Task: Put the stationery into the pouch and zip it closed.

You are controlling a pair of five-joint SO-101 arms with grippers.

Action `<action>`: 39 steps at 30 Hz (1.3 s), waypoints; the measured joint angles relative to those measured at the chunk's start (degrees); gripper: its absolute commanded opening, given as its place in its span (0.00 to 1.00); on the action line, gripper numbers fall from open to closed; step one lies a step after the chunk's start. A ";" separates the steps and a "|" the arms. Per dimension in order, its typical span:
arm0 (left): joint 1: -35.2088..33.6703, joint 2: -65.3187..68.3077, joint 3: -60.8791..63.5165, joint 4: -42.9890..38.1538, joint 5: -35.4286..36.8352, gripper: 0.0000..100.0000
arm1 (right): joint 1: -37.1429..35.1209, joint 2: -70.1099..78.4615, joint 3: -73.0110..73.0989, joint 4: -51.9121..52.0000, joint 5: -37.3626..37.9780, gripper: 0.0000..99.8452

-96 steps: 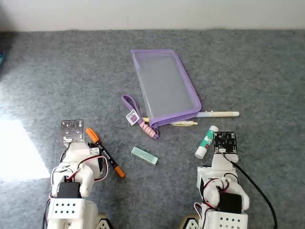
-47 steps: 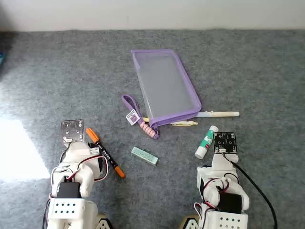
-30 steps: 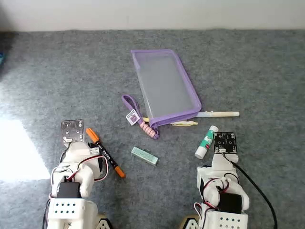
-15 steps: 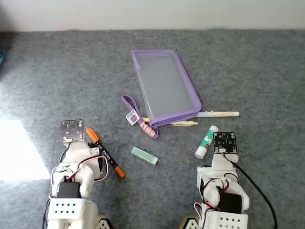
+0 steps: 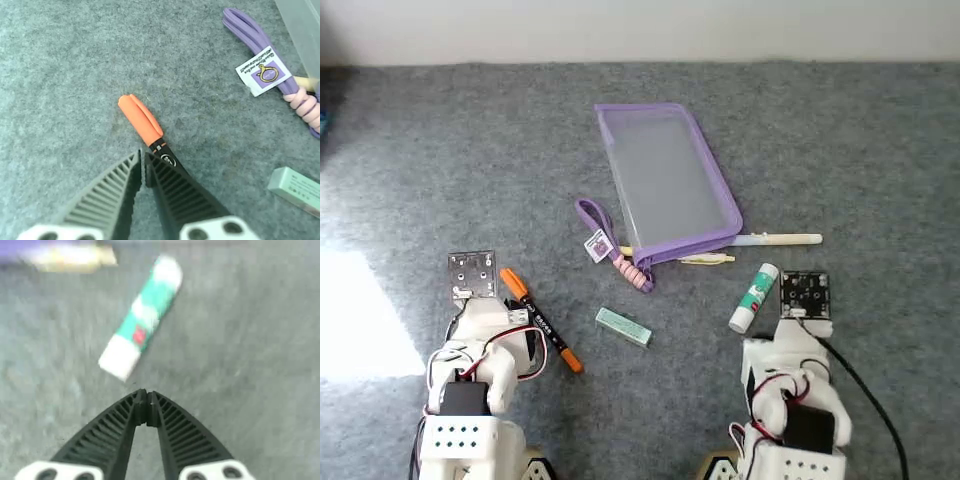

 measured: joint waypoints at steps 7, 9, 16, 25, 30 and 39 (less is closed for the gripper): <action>0.00 0.00 0.00 0.00 0.00 0.01 | -6.15 10.55 -19.34 0.00 4.31 0.01; 0.00 0.00 0.00 0.00 0.00 0.01 | -7.21 17.41 -24.00 -0.18 4.48 0.01; 0.00 0.00 0.00 0.00 0.00 0.01 | -13.89 43.60 -40.79 -3.43 4.66 0.01; 0.00 0.00 0.00 0.00 0.00 0.01 | -25.41 73.14 -58.20 -4.40 -2.46 0.01; 0.00 0.00 0.00 0.00 0.00 0.01 | -29.19 91.08 -70.77 -4.40 -3.25 0.04; 0.00 0.00 0.00 0.00 0.00 0.01 | -33.32 114.90 -95.65 -0.18 -3.43 0.28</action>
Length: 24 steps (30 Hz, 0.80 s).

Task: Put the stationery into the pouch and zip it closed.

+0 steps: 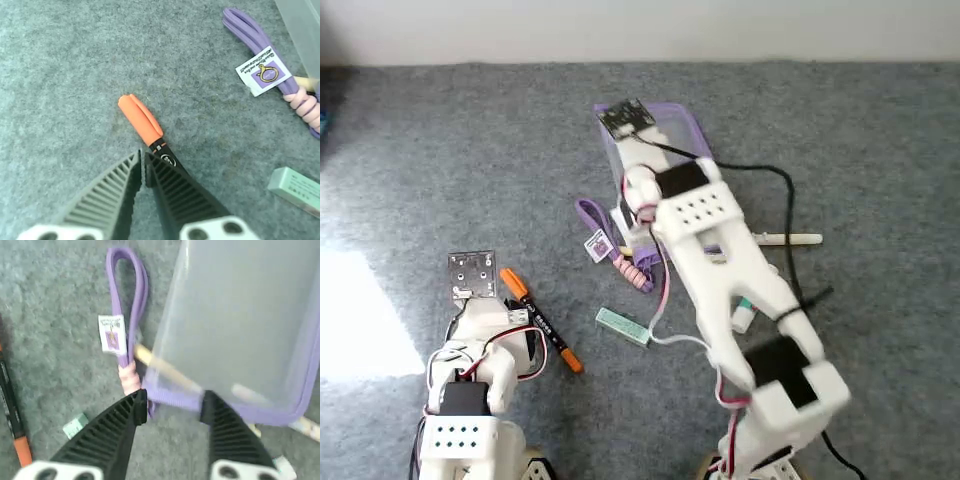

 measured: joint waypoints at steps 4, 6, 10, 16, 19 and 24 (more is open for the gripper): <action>0.00 0.00 0.00 0.00 0.00 0.01 | -2.46 8.09 -9.32 0.00 0.00 0.28; 0.00 0.00 0.00 0.00 0.00 0.01 | -3.96 12.22 -13.01 0.00 0.00 0.28; 0.00 0.00 0.00 0.00 0.00 0.01 | -5.63 19.96 -19.52 0.00 0.00 0.28; 0.00 0.00 0.00 0.00 0.00 0.01 | -6.51 30.86 -28.22 -2.46 0.00 0.28; 0.00 0.00 0.00 0.00 0.00 0.01 | -6.77 35.60 -33.49 -2.81 2.81 0.28; 0.00 0.00 0.00 0.00 0.00 0.01 | -7.56 44.40 -39.82 -2.90 7.38 0.28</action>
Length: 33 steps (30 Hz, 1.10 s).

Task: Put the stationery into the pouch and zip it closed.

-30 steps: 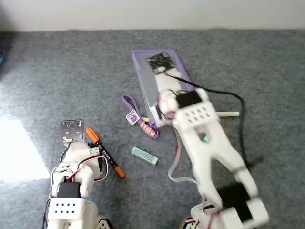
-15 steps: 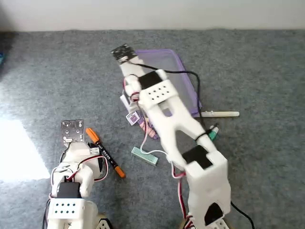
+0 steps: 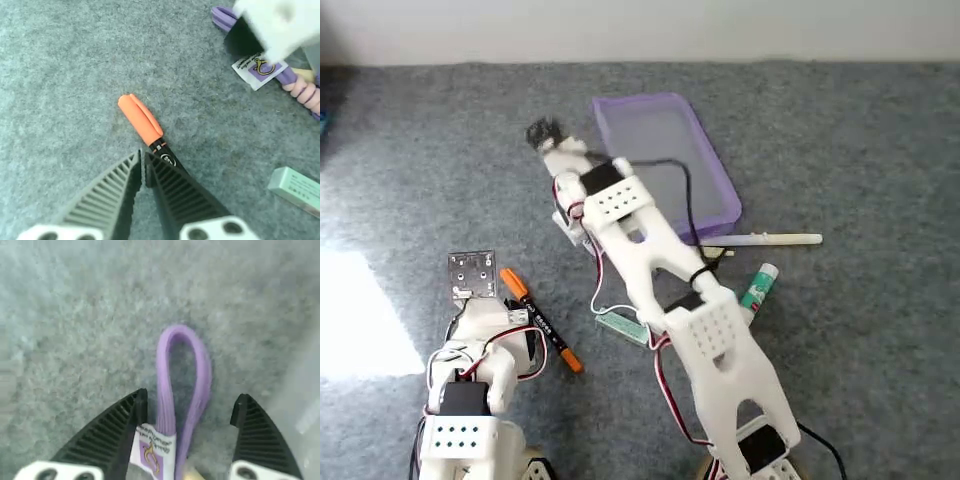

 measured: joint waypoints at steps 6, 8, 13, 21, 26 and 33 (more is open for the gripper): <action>0.00 0.00 0.00 0.00 0.00 0.01 | -0.62 2.37 -5.19 5.19 0.70 0.28; 0.00 0.00 0.00 0.00 0.00 0.01 | -0.88 3.08 -5.80 6.68 0.70 0.26; 0.00 0.00 0.00 0.00 0.00 0.01 | -0.88 5.01 -7.74 7.65 0.79 0.01; 0.00 0.00 0.00 0.00 0.00 0.01 | -0.62 6.15 -16.18 15.91 0.79 0.01; 0.00 0.00 0.00 0.00 0.00 0.01 | -0.62 6.15 -28.57 27.08 0.79 0.01; 0.00 0.00 0.00 0.00 0.00 0.01 | 2.90 5.98 -38.42 30.77 0.79 0.01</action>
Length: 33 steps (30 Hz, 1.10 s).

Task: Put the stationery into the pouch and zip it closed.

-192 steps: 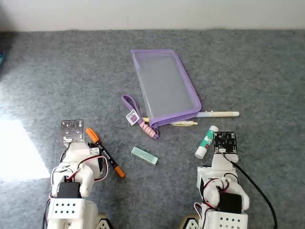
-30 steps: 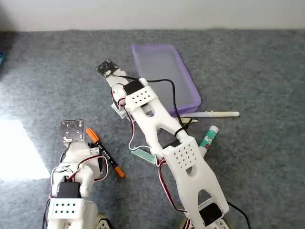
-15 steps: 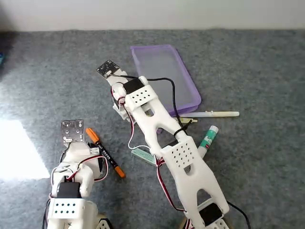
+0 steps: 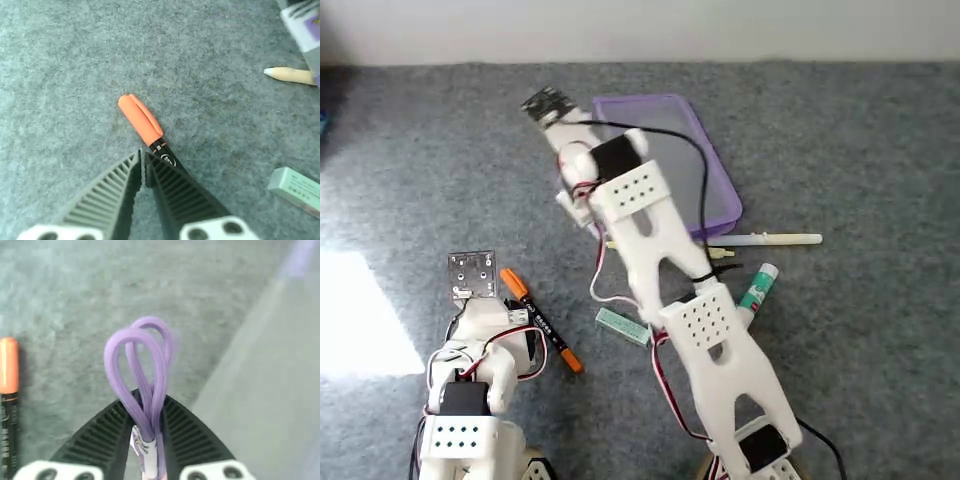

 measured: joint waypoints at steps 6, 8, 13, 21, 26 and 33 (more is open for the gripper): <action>0.00 0.00 0.00 0.00 0.00 0.01 | 4.66 -7.21 7.38 0.00 0.00 0.01; 0.00 0.00 0.00 0.00 0.00 0.01 | 5.71 -11.60 13.19 0.00 0.00 0.01; 0.00 0.00 0.00 0.00 0.00 0.01 | 8.97 -23.47 29.63 0.00 -5.01 0.01; 0.00 0.00 0.00 0.00 0.00 0.01 | 18.46 -35.87 49.14 0.00 -20.40 0.01; 0.00 0.00 0.00 0.00 0.00 0.01 | 25.93 -40.70 58.64 0.00 -22.24 0.01; 0.00 0.00 0.00 0.00 0.00 0.01 | 32.18 -48.97 71.30 0.00 -12.48 0.16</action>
